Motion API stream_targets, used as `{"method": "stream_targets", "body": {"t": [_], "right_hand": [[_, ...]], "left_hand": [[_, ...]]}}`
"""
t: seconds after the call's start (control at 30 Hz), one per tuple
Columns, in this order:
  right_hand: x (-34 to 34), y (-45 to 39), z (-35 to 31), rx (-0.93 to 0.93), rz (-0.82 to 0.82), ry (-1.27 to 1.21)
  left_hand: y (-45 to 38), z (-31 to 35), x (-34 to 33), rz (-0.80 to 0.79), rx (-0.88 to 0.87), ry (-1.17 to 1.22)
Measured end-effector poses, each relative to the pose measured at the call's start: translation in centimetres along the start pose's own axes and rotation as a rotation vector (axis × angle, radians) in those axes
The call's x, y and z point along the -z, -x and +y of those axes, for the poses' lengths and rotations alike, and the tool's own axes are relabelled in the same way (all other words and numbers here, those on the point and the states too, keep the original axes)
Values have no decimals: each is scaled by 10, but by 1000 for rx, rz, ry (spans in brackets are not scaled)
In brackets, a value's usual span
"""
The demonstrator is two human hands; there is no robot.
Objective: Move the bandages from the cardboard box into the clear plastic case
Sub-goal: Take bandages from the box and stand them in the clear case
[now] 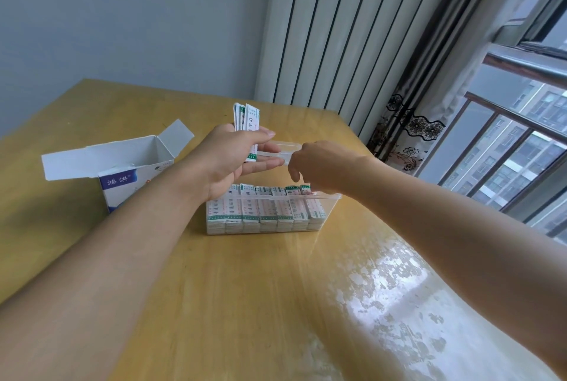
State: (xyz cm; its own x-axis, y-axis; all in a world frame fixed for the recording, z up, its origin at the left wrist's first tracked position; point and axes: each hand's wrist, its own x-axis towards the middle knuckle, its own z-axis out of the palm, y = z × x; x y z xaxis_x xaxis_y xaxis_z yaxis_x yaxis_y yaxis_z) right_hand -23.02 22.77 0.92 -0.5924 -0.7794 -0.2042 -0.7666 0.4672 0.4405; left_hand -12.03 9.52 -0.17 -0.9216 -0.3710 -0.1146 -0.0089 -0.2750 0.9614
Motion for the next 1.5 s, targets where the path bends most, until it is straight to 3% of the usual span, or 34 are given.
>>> {"method": "stream_targets", "body": {"t": [0.1, 0.23, 0.33, 0.43, 0.6, 1.17, 1.5], "right_hand": [[18, 6, 15, -84, 51, -175], [45, 20, 27, -163, 426, -650], [47, 22, 4, -76, 555, -981], [42, 12, -16, -19, 547, -1031], [34, -4, -10, -41, 597, -1079], [26, -4, 3, -74, 497, -1444], [30, -8, -14, -1, 569, -1558]], "left_hand": [[0, 6, 5, 8, -12, -1], [3, 16, 16, -18, 1, -30], [8, 17, 19, -75, 32, -122], [9, 16, 22, -153, 63, -145], [9, 19, 29, -251, 107, 63], [7, 15, 26, -73, 88, 79], [4, 15, 29, -39, 73, 49]]}}
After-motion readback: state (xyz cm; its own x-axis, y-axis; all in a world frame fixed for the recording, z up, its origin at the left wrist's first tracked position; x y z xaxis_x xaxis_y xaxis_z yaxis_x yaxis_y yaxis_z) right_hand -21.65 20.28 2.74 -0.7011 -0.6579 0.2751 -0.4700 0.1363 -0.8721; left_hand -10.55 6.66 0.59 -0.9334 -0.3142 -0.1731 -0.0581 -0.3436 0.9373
